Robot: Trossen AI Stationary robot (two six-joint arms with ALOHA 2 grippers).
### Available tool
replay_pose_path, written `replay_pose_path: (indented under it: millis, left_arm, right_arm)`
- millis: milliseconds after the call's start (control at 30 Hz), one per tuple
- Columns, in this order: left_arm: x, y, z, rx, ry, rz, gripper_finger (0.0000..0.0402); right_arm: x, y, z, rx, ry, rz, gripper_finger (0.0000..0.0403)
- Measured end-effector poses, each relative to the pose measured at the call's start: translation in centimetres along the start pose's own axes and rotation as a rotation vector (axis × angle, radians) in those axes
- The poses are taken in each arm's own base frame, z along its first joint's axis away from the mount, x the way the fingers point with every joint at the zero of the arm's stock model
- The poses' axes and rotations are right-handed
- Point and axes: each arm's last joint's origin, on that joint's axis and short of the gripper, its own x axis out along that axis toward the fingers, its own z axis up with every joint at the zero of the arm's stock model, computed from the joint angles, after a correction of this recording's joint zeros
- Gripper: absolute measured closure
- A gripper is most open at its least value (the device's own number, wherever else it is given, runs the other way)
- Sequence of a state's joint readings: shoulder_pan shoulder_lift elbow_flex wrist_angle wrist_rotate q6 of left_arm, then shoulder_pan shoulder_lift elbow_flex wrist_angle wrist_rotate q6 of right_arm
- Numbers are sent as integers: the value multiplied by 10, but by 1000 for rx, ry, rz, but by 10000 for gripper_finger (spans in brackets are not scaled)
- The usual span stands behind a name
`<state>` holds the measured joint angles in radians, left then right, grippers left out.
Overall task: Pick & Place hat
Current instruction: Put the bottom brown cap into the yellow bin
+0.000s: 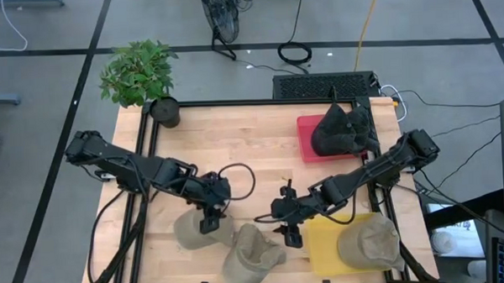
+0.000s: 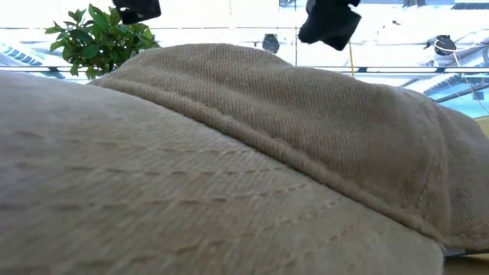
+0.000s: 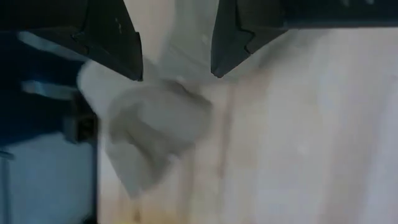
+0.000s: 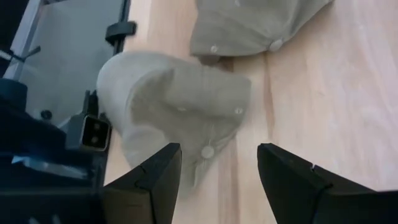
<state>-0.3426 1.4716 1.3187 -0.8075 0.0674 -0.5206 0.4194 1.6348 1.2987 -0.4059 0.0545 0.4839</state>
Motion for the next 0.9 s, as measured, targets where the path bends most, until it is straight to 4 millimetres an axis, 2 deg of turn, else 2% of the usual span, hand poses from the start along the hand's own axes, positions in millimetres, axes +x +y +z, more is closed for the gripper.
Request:
replay_pose_path:
  millis: [133,267,400,567,733,900]
  left_arm:
    - [17,-10,-15,-7,48,-112,213]
    - [31,-31,-27,-25,13,-260,213]
    - [31,-47,-34,-32,-77,-231,213]
    - [31,-53,-39,-30,-93,-209,213]
    - [31,-52,-38,-99,-103,-196,213]
    - [31,-51,-37,-131,-106,-191,213]
  right_arm:
    - [0,-5,3,12,-13,-13,206]
    - [0,-7,4,16,-20,-31,206]
    - [0,-5,3,-3,-15,-21,206]
    - [2,-5,-2,-53,45,-4,206]
    - [28,-13,-14,-30,188,9,206]
    - [63,-8,-28,18,280,121,206]
